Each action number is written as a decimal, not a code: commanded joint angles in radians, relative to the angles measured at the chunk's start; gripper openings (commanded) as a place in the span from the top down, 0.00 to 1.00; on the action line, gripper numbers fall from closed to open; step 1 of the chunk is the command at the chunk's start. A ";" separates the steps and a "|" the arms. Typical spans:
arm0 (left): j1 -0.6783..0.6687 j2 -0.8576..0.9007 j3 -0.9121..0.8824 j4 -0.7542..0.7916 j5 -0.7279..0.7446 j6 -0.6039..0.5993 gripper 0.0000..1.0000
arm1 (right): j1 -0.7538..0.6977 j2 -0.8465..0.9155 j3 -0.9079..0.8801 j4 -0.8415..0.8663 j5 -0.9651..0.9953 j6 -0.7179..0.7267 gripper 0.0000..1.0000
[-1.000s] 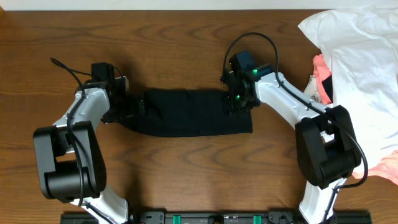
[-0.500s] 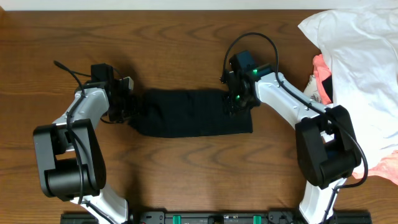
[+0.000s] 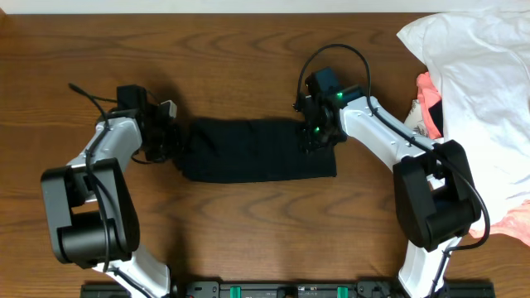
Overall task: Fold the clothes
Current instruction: 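Release the right end and fold the left end rightward with the left gripper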
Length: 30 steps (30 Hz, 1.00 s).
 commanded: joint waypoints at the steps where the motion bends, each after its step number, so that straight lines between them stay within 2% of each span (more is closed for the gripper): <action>1: 0.039 -0.042 -0.008 -0.008 0.030 0.002 0.94 | 0.005 0.008 0.004 -0.010 0.003 -0.011 0.71; 10: 0.114 -0.087 -0.006 -0.010 0.024 0.002 0.94 | -0.001 -0.051 0.040 -0.014 0.003 -0.029 0.70; 24: 0.170 -0.275 0.011 -0.013 -0.271 -0.047 0.94 | -0.103 -0.119 0.047 -0.061 0.009 -0.029 0.69; 30: 0.159 -0.357 0.014 -0.016 -0.284 -0.060 0.94 | -0.184 -0.125 0.047 -0.109 0.026 -0.029 0.69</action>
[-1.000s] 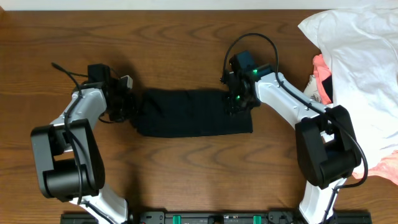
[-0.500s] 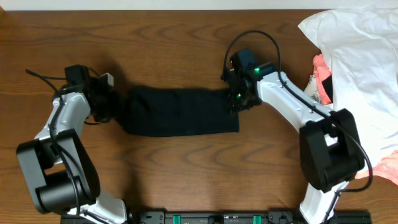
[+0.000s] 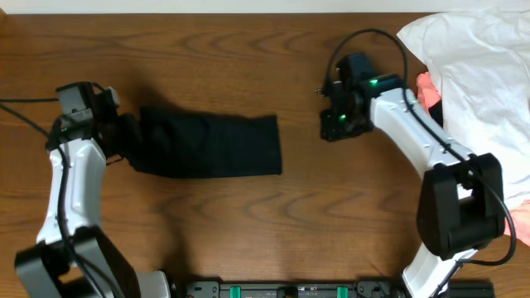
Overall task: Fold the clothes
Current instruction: 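Release the right end and fold the left end rightward with the left gripper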
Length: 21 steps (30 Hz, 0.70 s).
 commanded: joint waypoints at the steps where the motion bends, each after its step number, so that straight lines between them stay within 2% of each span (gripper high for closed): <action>1: -0.015 -0.054 0.014 -0.005 -0.037 -0.033 0.94 | -0.051 -0.032 0.021 -0.020 0.014 -0.012 0.69; 5: -0.099 -0.099 0.014 -0.032 -0.039 -0.035 0.94 | -0.097 -0.032 0.021 -0.047 0.014 -0.012 0.69; 10: -0.282 -0.107 0.014 -0.057 -0.040 -0.049 0.94 | -0.117 -0.032 0.021 -0.064 0.013 -0.012 0.69; 14: -0.463 -0.107 0.014 -0.035 -0.121 -0.076 0.94 | -0.117 -0.032 0.021 -0.066 0.013 -0.012 0.69; 21: -0.689 -0.064 0.014 0.013 -0.226 -0.106 0.93 | -0.117 -0.032 0.021 -0.073 0.013 -0.013 0.69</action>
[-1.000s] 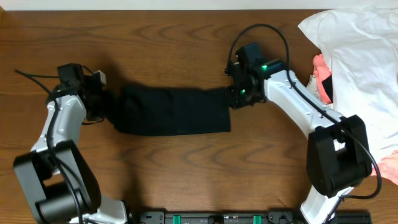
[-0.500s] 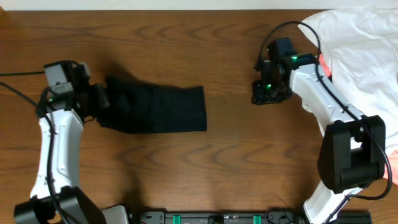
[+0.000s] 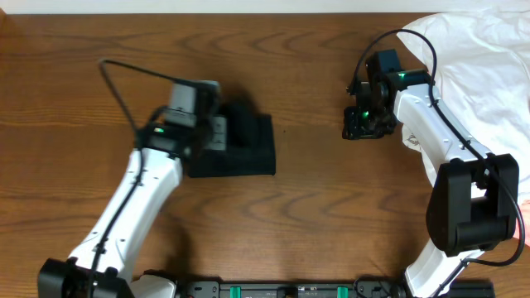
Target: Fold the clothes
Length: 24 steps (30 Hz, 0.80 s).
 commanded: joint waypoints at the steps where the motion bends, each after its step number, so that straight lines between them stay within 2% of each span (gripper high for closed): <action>1: -0.087 0.043 0.014 0.029 -0.059 -0.026 0.92 | -0.003 -0.029 0.021 -0.002 0.002 -0.017 0.69; 8: -0.181 0.155 0.014 0.092 -0.063 -0.039 0.91 | -0.002 -0.029 0.021 -0.009 0.002 -0.021 0.68; 19: -0.227 0.166 0.014 0.135 -0.063 -0.084 0.83 | -0.002 -0.029 0.021 -0.009 0.002 -0.021 0.68; 21: -0.233 0.166 0.014 0.145 -0.063 -0.099 0.77 | -0.002 -0.029 0.021 -0.009 0.001 -0.021 0.68; 24: -0.251 0.166 0.014 0.162 -0.062 -0.108 0.60 | -0.002 -0.029 0.021 -0.009 0.001 -0.021 0.68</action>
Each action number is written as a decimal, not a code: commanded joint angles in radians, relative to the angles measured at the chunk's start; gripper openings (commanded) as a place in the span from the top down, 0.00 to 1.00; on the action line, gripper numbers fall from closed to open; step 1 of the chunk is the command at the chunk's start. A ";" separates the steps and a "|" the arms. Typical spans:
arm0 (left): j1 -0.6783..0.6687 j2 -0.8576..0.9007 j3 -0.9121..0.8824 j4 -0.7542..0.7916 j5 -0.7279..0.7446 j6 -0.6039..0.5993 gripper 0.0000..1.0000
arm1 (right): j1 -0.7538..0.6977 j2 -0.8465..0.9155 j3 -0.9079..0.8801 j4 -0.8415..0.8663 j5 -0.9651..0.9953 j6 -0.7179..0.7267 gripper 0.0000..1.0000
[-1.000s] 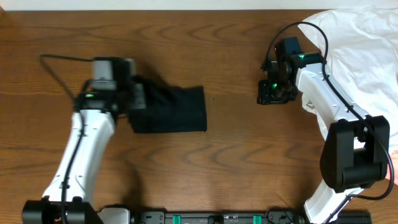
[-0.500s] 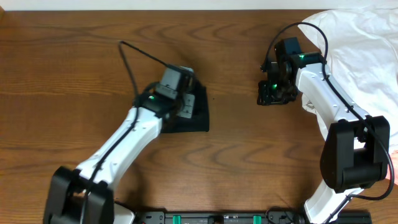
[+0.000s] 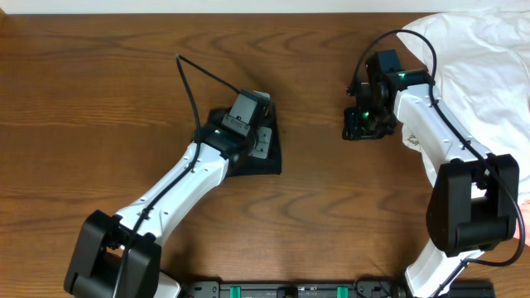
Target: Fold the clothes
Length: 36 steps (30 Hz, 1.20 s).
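A black garment lies folded into a small bundle at the middle of the wooden table. My left gripper sits on top of it near its right edge, apparently shut on a layer of the cloth; the fingers are hard to make out against the black fabric. Most of the garment is covered by the left arm. My right gripper hovers over bare wood to the right, well apart from the garment, with nothing in it; whether its jaws are open does not show.
A large pile of white cloth fills the back right corner and runs down the right edge, behind the right arm. A black cable loops up from the left wrist.
My left gripper has moved further right, from the bundle's left part to its right edge, and the black garment now looks narrower. The right arm has not moved.
The black garment lay stretched out, with my left gripper at its left end and my right at its right end. Then the garment lay further left, with the right gripper clear of it. After that the left gripper had brought the left end over to the right, and now the garment is a small bundle.
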 commanded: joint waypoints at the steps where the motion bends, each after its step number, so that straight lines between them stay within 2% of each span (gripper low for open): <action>1: -0.025 0.000 0.014 0.019 -0.002 -0.028 0.57 | -0.002 -0.027 0.021 -0.002 0.002 -0.014 0.68; 3: -0.037 -0.002 0.018 0.034 -0.002 -0.015 0.42 | -0.002 -0.027 0.021 -0.001 0.002 -0.014 0.68; 5: -0.040 -0.006 0.030 0.033 -0.002 0.003 0.35 | -0.002 -0.027 0.021 -0.001 0.002 -0.014 0.68; 14: 0.087 -0.131 0.035 -0.016 -0.003 0.002 0.35 | -0.002 -0.027 0.020 -0.006 0.002 -0.021 0.67; 19: 0.159 -0.130 0.034 -0.051 0.019 -0.027 0.35 | -0.002 -0.027 0.020 -0.006 0.002 -0.020 0.66; 25: 0.148 -0.035 0.027 -0.055 0.058 -0.052 0.36 | -0.002 -0.027 0.020 -0.008 0.002 -0.021 0.66; 28: 0.147 0.047 0.026 -0.058 0.073 -0.125 0.37 | -0.002 -0.027 0.020 -0.018 0.002 -0.021 0.66; 33: 0.105 0.172 0.026 -0.032 0.299 -0.146 0.50 | -0.002 -0.027 0.020 -0.019 0.002 -0.020 0.66; 36: 0.069 0.188 0.026 -0.033 0.312 -0.147 0.50 | -0.003 -0.027 0.020 -0.020 0.002 -0.021 0.66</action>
